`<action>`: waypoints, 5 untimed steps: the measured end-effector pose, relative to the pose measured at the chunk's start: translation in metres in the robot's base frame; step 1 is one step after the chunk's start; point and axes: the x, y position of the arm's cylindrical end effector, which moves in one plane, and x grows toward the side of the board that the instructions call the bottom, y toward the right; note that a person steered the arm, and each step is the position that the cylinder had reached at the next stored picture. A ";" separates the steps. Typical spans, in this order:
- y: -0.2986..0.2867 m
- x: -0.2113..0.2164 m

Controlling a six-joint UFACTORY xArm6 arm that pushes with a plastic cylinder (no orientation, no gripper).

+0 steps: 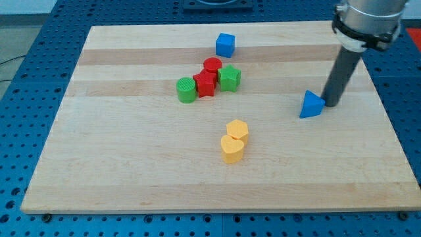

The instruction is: Move the blue triangle close to the yellow hexagon

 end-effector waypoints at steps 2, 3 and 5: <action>-0.087 0.030; -0.072 0.018; -0.047 0.063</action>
